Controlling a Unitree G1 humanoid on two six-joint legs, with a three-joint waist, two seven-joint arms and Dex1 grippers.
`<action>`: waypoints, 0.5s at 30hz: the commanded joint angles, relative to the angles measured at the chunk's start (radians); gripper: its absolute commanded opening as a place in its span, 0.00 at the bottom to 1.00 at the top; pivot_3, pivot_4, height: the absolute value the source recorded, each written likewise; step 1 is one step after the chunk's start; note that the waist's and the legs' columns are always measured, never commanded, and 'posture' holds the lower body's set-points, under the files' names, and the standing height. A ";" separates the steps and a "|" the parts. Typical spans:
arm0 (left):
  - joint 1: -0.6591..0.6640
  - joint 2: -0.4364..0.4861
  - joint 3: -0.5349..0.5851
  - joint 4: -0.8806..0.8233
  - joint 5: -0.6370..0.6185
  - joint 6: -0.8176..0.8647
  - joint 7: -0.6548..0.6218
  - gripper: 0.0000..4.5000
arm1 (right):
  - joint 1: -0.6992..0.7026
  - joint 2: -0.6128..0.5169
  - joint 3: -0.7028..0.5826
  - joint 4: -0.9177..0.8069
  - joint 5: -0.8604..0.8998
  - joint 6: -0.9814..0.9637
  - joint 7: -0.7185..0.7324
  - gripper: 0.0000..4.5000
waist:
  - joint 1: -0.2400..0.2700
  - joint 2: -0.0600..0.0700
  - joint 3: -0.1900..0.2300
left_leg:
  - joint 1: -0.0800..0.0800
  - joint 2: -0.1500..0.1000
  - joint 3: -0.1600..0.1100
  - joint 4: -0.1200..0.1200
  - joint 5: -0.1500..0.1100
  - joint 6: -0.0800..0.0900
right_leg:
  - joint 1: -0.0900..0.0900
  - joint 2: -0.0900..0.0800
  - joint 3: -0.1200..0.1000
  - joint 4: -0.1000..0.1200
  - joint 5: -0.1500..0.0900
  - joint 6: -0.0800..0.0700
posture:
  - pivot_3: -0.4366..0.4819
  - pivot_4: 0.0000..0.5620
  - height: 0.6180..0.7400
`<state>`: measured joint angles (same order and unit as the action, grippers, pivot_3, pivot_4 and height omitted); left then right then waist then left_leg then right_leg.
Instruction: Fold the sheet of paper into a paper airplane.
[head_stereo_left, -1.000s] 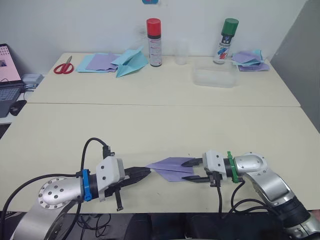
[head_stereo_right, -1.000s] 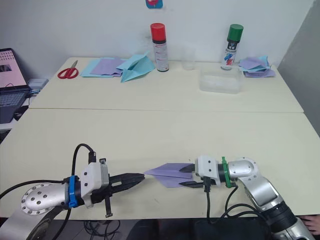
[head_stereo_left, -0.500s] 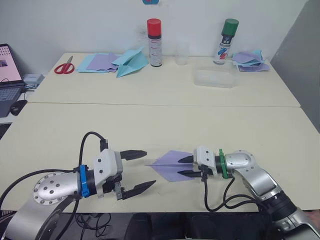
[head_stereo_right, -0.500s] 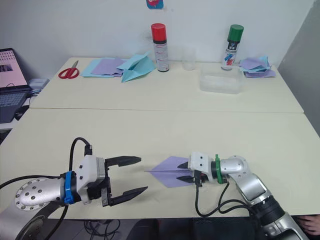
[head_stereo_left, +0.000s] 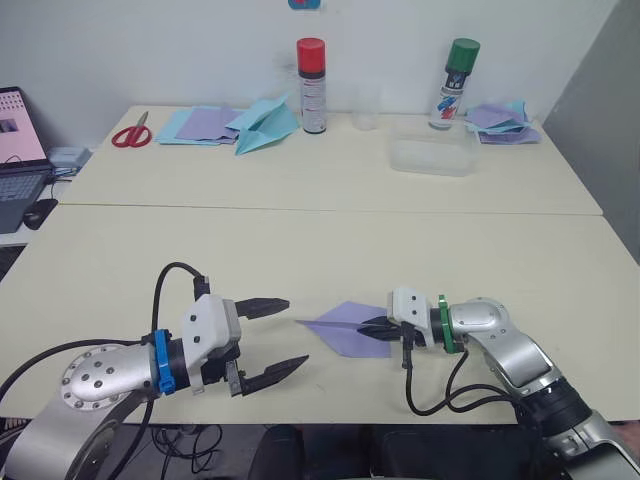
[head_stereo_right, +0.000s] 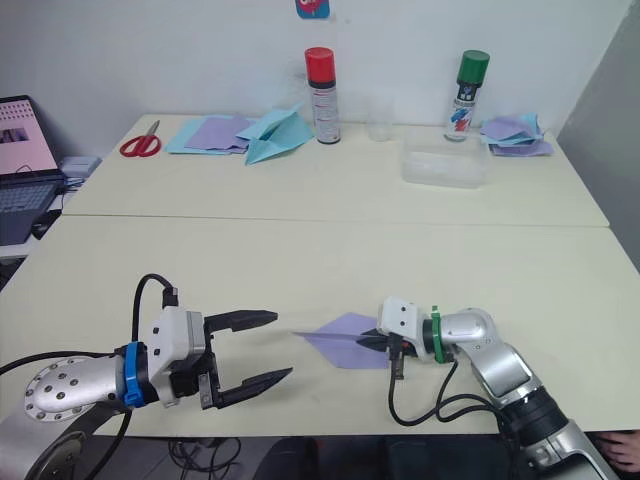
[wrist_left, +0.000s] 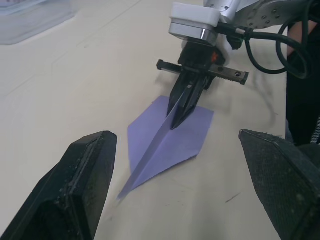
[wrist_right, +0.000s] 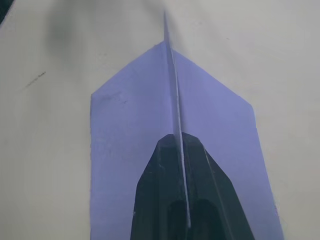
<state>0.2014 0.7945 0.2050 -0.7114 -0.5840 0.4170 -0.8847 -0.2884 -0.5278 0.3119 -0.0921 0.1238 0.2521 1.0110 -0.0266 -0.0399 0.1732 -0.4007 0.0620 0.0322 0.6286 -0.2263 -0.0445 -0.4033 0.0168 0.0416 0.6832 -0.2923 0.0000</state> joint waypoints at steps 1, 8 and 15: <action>-0.070 -0.002 0.014 -0.023 -0.058 0.074 0.063 0.96 | 0.004 0.021 -0.150 -0.077 0.054 0.103 -0.139 0.00 | 0.000 0.000 0.000 | 0.000 0.000 0.000 0.000 0.000 0.000 | 0.000 0.000 0.000 0.000 0.001 0.001 | 0.48 0.27 1.00; -0.367 -0.031 -0.080 0.032 -0.132 0.256 0.169 0.96 | -0.004 0.096 -0.366 -0.068 0.008 0.352 -0.496 0.00 | 0.001 0.000 0.000 | 0.000 -0.001 0.000 0.001 0.000 0.000 | 0.000 0.001 0.001 0.000 0.003 0.001 | 0.48 0.27 1.00; -0.554 -0.018 -0.156 0.113 -0.101 0.282 0.121 0.96 | 0.038 0.118 -0.422 -0.079 -0.001 0.540 -0.645 0.00 | -0.006 0.001 -0.001 | -0.001 -0.001 0.002 0.001 0.000 0.000 | -0.001 0.002 0.003 0.000 0.005 -0.001 | 0.48 0.27 1.00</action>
<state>-0.3424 0.7678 0.0533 -0.6051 -0.6999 0.7163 -0.7532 -0.2671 -0.4104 -0.0823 -0.1461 0.1241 0.7460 0.4012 -0.0330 -0.0394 0.1723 -0.4015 0.0609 0.0335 0.6296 -0.2261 -0.0445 -0.4039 0.0199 0.0446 0.6830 -0.2874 -0.0006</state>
